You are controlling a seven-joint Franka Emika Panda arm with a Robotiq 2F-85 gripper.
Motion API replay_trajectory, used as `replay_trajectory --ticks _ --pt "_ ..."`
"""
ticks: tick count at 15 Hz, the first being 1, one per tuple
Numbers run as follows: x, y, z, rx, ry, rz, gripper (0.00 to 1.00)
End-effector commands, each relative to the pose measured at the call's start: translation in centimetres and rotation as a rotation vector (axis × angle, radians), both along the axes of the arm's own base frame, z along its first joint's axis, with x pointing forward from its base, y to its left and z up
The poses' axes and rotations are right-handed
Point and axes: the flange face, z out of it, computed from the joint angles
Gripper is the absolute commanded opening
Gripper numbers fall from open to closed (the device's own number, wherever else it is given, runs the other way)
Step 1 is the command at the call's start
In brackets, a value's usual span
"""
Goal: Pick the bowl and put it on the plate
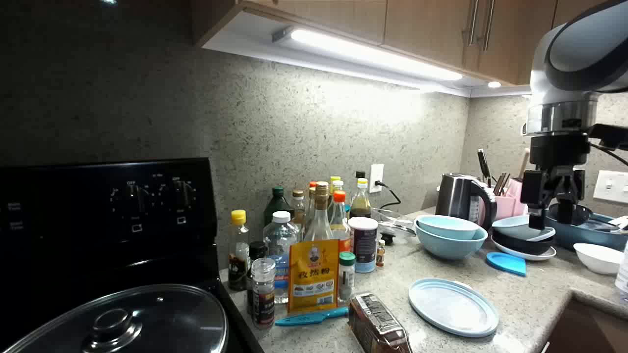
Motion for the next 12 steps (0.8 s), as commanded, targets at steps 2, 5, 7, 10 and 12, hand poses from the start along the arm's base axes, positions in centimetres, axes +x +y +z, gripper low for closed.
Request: replay_trajectory --ticks 2,5,7,10,12 --pt "0.01 -0.02 0.04 0.0 0.001 0.0 1.0" --pt "0.01 -0.03 0.04 0.0 0.001 0.0 1.0" --pt "0.01 -0.03 0.04 0.0 0.001 0.0 1.0" --pt "0.01 -0.03 0.04 0.0 0.001 0.0 1.0" --pt "0.9 -0.4 -0.03 0.008 0.005 -0.001 1.0"
